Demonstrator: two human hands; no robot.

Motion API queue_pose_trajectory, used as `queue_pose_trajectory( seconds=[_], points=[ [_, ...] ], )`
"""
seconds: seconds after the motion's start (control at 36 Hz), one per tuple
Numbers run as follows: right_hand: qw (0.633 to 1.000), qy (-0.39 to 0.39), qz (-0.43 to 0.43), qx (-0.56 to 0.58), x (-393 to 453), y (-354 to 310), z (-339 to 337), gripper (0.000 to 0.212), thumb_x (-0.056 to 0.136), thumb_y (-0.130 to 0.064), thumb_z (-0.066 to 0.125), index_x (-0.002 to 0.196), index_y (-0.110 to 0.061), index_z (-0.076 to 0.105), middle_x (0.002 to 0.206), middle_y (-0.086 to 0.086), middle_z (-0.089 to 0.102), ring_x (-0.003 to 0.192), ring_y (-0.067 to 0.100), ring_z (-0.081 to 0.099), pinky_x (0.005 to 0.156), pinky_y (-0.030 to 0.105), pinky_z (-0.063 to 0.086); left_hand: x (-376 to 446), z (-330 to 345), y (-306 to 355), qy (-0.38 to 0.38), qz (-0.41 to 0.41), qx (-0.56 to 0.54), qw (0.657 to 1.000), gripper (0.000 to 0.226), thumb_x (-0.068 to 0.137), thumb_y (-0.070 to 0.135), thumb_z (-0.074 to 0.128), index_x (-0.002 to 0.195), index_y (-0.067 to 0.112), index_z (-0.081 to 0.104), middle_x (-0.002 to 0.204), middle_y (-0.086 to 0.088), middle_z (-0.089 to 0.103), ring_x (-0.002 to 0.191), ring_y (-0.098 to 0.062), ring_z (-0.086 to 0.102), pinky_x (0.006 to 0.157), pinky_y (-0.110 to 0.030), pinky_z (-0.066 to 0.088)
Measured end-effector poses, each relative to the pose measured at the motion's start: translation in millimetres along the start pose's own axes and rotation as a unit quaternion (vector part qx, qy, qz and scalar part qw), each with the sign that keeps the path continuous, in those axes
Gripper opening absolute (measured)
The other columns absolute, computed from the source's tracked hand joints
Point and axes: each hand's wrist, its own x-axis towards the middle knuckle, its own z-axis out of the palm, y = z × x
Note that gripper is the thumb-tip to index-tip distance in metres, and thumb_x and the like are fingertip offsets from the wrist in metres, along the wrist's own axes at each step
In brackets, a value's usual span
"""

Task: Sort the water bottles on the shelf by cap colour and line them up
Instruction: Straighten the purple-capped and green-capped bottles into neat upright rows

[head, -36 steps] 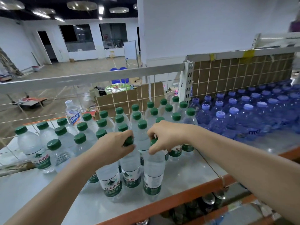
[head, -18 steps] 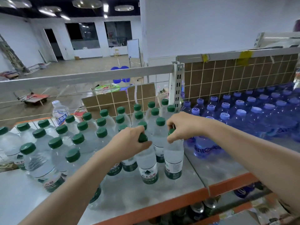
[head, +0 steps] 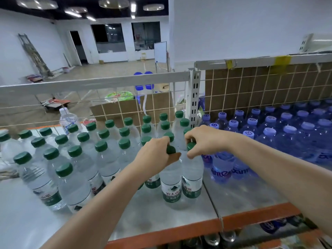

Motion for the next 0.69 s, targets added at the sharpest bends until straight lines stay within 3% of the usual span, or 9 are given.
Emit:
queue_pose_trajectory(
  seconds=[0.22, 0.53, 0.69],
  points=[
    [1.000, 0.004, -0.015, -0.014, 2.3, 3.6, 0.9, 0.026, 0.072, -0.033, 0.073, 0.074, -0.019, 0.051, 0.071, -0.002, 0.051, 0.064, 0.015, 0.047, 0.059, 0.033, 0.038, -0.3, 6.1, -1.0, 0.042, -0.010, -0.005, 0.999, 0.037, 0.088, 0.046, 0.060, 0.085, 0.011, 0.047, 0.079, -0.005, 0.058, 0.072, -0.026, 0.056, 0.061, -0.035, 0.045],
    [0.997, -0.068, 0.039, 0.028, -1.0, 5.9, -7.9, 0.026, 0.078, -0.025, 0.070, 0.082, -0.015, 0.046, 0.073, 0.005, 0.056, 0.057, 0.016, 0.053, 0.051, 0.025, 0.045, 6.0, 9.6, 2.8, -0.030, 0.000, 0.003, 1.000, 0.053, 0.077, 0.059, 0.068, 0.090, 0.014, 0.042, 0.085, -0.004, 0.057, 0.075, -0.024, 0.055, 0.068, -0.038, 0.049],
    [0.996, -0.074, 0.036, 0.032, 0.6, 4.9, -2.7, 0.031, 0.077, -0.027, 0.074, 0.092, -0.013, 0.051, 0.092, 0.015, 0.065, 0.067, 0.019, 0.060, 0.057, 0.028, 0.054, 3.6, 12.5, -0.5, -0.048, -0.006, -0.005, 0.999, 0.054, 0.073, 0.059, 0.071, 0.086, 0.018, 0.039, 0.080, 0.000, 0.051, 0.071, -0.022, 0.050, 0.062, -0.035, 0.043]
  ],
)
